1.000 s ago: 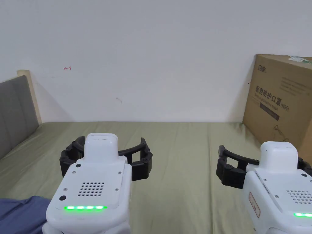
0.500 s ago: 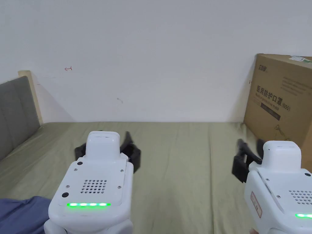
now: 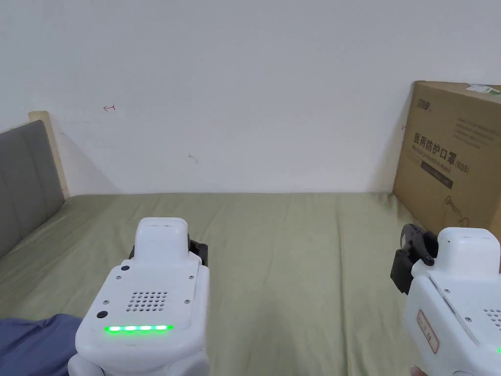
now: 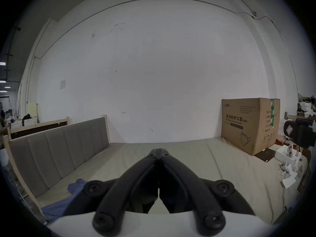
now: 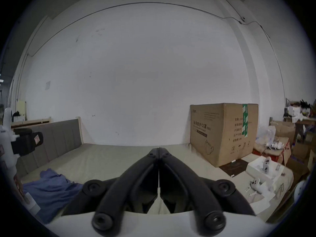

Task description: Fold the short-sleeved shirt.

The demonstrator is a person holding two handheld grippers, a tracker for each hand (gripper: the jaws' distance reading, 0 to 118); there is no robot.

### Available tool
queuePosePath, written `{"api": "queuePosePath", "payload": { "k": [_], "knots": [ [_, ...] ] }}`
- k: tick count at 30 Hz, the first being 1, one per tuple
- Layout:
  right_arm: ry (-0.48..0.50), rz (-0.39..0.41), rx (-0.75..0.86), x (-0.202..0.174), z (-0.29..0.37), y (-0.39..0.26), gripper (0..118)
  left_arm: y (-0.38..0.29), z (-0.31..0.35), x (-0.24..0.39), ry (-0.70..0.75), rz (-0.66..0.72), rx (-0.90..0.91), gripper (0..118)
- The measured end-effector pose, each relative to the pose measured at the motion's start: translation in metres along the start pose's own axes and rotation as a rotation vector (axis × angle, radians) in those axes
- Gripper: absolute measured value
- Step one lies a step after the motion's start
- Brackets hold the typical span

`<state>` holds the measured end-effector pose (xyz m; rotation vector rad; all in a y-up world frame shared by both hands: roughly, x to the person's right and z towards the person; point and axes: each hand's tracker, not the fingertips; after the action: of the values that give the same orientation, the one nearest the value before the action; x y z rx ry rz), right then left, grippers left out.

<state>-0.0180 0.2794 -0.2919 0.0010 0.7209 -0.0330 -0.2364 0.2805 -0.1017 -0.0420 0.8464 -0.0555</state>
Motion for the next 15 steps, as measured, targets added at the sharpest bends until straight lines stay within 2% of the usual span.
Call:
{"api": "queuePosePath", "payload": {
  "k": [3,6,8,11,15],
  "knots": [
    [-0.009,-0.116,-0.035,0.002,-0.004,-0.005,0,-0.001,0.005,-0.011,-0.002,-0.014,0.004,0],
    [0.005,-0.132,-0.078,-0.014,-0.014,-0.010,0,0.000,0.012,-0.038,0.009,-0.004,-0.035,0],
    [0.110,-0.158,-0.112,-0.038,-0.022,-0.012,0,-0.003,0.022,-0.067,0.053,0.025,-0.047,0],
    [0.273,-0.152,-0.163,-0.093,-0.031,-0.011,0,-0.008,0.041,-0.118,0.205,0.010,-0.052,0],
    [0.455,-0.086,-0.175,-0.167,-0.026,-0.008,0,-0.017,0.068,-0.176,0.412,-0.039,-0.129,0]
  ]
}}
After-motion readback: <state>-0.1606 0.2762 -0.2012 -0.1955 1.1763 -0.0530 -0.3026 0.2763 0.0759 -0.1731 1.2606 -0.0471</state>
